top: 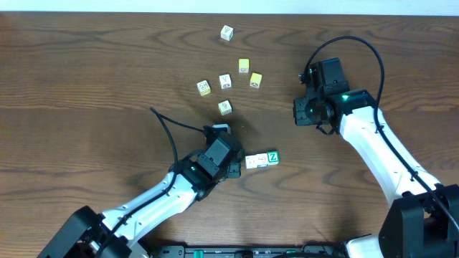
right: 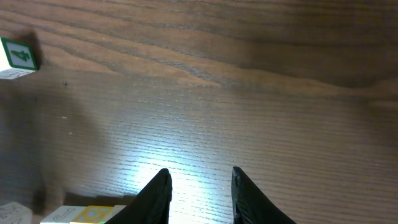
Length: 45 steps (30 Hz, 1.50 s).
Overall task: Lift 4 blocks
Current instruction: 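Move the U block to the left end of the block row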
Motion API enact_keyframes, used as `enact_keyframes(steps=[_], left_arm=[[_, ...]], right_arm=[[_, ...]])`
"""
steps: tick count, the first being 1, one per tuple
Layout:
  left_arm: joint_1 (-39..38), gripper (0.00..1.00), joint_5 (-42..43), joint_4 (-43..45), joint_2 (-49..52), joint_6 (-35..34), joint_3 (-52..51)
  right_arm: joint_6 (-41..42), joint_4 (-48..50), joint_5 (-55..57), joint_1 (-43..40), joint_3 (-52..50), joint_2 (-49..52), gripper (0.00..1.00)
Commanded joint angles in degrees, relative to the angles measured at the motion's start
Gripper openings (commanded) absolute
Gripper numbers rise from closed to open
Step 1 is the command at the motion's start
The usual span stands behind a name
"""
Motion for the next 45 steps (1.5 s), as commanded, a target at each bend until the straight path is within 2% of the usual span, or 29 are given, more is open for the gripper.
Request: enact_keyframes(steps=[1, 22, 28, 45], left_arm=[[-1.4, 0.25, -0.3, 1.0, 1.5, -1.2, 1.7], [-2.2, 0.24, -1.8, 2.2, 2.7, -1.1, 1.7], [-2.2, 0.32, -1.9, 2.2, 2.7, -1.1, 1.7], [-2.2, 0.33, -1.8, 2.2, 2.7, -1.2, 1.7]], right_arm=[[-1.0, 0.0, 0.8, 0.3, -0.5, 0.2, 0.29], [-1.3, 0.0, 0.8, 0.3, -0.5, 0.2, 0.30], [-1.3, 0.0, 0.8, 0.3, -0.5, 0.2, 0.29], [-1.3, 0.0, 0.8, 0.3, -0.5, 0.2, 0.30]])
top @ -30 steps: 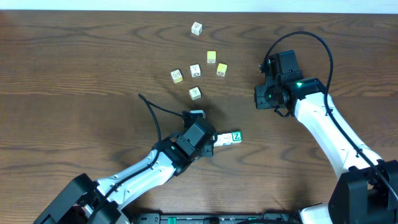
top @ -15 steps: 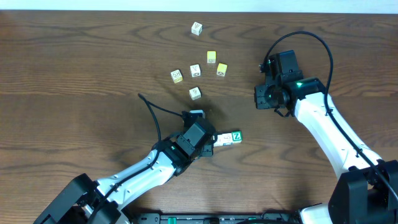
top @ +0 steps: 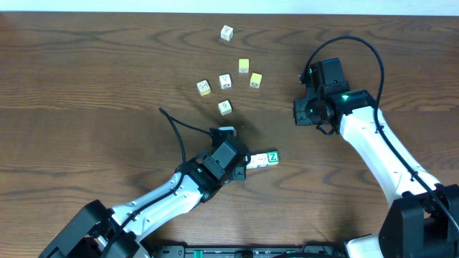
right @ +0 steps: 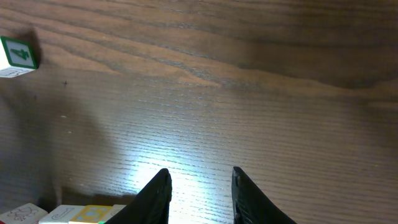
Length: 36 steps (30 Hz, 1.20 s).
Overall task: Lift 4 blocks
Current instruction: 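Move the U block to the left end of the block row, then lower the U block beside the row and open the left gripper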
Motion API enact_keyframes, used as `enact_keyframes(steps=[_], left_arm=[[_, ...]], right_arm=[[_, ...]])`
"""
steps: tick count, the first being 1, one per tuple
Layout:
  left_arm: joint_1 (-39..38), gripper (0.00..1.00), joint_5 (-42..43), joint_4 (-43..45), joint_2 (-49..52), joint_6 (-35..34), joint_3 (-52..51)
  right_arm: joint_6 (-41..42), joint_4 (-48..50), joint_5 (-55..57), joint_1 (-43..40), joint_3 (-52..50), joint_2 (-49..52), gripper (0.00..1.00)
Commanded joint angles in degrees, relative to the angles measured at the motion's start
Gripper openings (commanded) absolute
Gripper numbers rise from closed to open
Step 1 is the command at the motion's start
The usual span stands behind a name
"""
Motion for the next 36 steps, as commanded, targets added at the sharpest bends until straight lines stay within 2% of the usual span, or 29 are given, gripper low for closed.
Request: enact_keyframes(steps=[1, 6, 12, 34, 36], left_arm=[[0.0, 0.33, -1.3, 0.1, 0.5, -0.1, 1.6], [-0.3, 0.33, -1.3, 0.1, 0.5, -0.1, 1.6], [-0.4, 0.38, -1.3, 0.3, 0.5, -0.1, 1.6], [-0.4, 0.38, -2.8, 0.5, 0.5, -0.2, 1.6], [-0.4, 0.28, -2.6, 0.5, 0.5, -1.5, 1.6]], right_arm=[[-0.9, 0.0, 0.8, 0.3, -0.5, 0.2, 0.29], [-0.9, 0.0, 0.8, 0.3, -0.5, 0.2, 0.30], [-0.9, 0.2, 0.8, 0.3, -0.5, 0.2, 0.30], [-1.3, 0.2, 0.8, 0.3, -0.5, 0.2, 0.30], [-1.3, 0.2, 0.8, 0.3, -0.5, 0.2, 0.30]])
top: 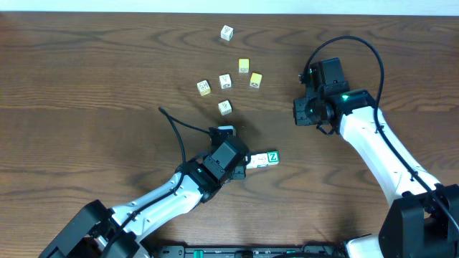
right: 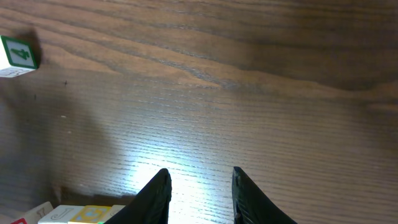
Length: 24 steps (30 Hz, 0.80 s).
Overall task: Lift 4 blocks
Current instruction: 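Lower the U block beside the row and open the left gripper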
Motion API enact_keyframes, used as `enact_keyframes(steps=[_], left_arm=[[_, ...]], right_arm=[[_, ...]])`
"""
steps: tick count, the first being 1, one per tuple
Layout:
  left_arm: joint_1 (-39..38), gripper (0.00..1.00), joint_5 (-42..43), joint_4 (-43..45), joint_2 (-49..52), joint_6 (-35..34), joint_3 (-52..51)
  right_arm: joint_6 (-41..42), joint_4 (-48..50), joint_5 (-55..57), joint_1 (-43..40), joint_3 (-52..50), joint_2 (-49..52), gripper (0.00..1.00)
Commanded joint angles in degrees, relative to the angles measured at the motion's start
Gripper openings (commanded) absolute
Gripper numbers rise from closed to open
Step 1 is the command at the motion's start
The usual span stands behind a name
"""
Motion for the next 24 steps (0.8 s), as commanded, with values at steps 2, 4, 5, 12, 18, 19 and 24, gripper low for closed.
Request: enact_keyframes(steps=[2, 4, 5, 12, 18, 19, 24], left_arm=[[-0.3, 0.25, -1.6, 0.2, 0.5, -1.2, 1.6], [-0.1, 0.25, -2.9, 0.2, 0.5, -1.2, 1.6], [0.0, 0.25, -3.1, 0.2, 0.5, -1.2, 1.6], [1.8, 0.10, -3.7, 1.5, -0.1, 0.4, 1.6], [5.4, 0.10, -4.7, -1.8, -3.0, 3.0, 1.7], [5.6, 0.09, -4.8, -3.7, -3.3, 3.0, 1.7], [5.2, 0.08, -3.6, -9.9, -3.3, 2.9, 1.7]], right_arm=[[-0.9, 0.0, 0.8, 0.3, -0.4, 0.2, 0.30], [-0.9, 0.0, 0.8, 0.3, -0.4, 0.2, 0.30], [-0.9, 0.0, 0.8, 0.3, -0.4, 0.2, 0.30], [-0.9, 0.0, 0.9, 0.3, -0.4, 0.2, 0.30], [-0.9, -0.2, 1.0, 0.3, -0.5, 0.2, 0.30], [-0.9, -0.2, 1.0, 0.3, -0.4, 0.2, 0.30], [-0.9, -0.1, 1.0, 0.3, -0.4, 0.2, 0.30]])
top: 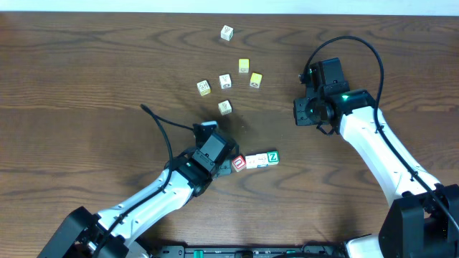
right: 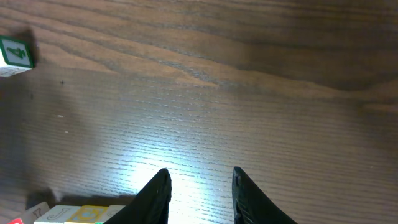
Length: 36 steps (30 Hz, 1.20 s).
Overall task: Lift 4 blocks
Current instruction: 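Lower the U block beside the row and open the left gripper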
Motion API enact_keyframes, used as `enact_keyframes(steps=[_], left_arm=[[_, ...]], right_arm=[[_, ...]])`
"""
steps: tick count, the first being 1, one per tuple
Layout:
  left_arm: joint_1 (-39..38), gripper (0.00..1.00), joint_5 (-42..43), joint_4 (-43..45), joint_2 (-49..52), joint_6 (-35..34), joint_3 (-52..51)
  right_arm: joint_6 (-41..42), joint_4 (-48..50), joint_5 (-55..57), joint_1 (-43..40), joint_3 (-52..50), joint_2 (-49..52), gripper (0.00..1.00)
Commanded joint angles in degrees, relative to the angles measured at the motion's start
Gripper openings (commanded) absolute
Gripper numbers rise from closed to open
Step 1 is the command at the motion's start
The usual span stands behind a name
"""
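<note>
A short row of blocks lies on the table, with a red block [top: 238, 163] at its left end, white ones [top: 254, 161] in the middle and a green one [top: 272, 157] at its right end. My left gripper [top: 223, 165] sits just left of the red block; its jaws are hidden under the wrist. My right gripper [top: 308, 116] hovers open and empty at the right, far from the row. In the right wrist view, the right gripper [right: 198, 194] is over bare wood, the row's white and yellow faces [right: 74, 214] show bottom left, and a green "4" block [right: 13, 53] shows top left.
Several loose blocks stand at the back centre: a white one [top: 226, 32], two yellow ones [top: 244, 65] [top: 256, 79], and others [top: 225, 81] [top: 204, 87] [top: 225, 107]. The left arm's black cable [top: 168, 136] loops over the table.
My left gripper has drawn back to the left from the row's left end. A red block now shows there, touching the white one. The right arm has not moved.
At first my left gripper was a little left of the white-and-green row. It then stood against the row's left end and stayed there. Now it is back to the left, and a red block lies at that end. My right gripper stayed open and still throughout.
</note>
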Motion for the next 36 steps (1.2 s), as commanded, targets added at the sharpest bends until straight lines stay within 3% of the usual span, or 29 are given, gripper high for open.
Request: enact_keyframes(steps=[1, 36], left_arm=[[-0.2, 0.07, 1.0, -1.8, -0.5, 0.9, 1.2], [-0.7, 0.08, 11.5, 8.1, 6.8, 2.4, 1.2]], right_arm=[[-0.6, 0.0, 0.5, 0.3, -0.5, 0.2, 0.30], [-0.6, 0.1, 0.5, 0.3, -0.5, 0.2, 0.29]])
